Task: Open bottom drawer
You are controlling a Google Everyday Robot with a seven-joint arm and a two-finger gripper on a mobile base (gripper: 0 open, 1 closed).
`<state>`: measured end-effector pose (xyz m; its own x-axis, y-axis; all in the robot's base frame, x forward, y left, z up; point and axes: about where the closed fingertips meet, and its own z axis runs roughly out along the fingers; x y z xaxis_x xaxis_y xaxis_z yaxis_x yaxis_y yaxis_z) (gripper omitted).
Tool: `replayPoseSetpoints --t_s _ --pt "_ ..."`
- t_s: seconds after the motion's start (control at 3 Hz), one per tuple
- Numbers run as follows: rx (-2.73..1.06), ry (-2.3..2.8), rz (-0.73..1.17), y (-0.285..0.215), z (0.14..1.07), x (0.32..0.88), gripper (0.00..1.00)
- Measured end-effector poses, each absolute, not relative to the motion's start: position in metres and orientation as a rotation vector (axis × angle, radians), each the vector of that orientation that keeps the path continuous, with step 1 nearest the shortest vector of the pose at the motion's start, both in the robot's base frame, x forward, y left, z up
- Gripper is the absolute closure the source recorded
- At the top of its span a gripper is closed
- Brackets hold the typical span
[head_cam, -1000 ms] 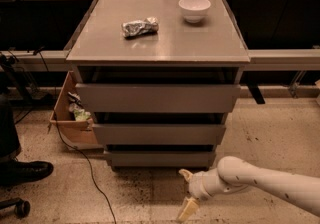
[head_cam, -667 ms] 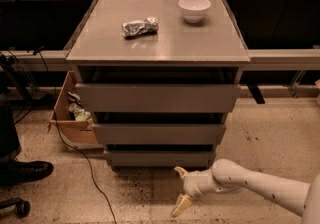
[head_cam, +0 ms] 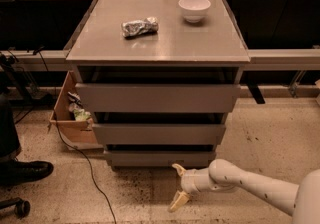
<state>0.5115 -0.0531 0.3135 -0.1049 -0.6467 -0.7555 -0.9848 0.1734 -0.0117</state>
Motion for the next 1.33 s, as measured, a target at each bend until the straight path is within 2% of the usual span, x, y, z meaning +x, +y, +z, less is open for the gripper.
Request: replayPoseSetpoints --t_s 0.67,1.33 --pt "-1.480 1.746 0.639 -0.037 0.287 0.558 0.00" --pt "-1.411 1.720 0.447 -0.040 0.251 0.639 0.00"
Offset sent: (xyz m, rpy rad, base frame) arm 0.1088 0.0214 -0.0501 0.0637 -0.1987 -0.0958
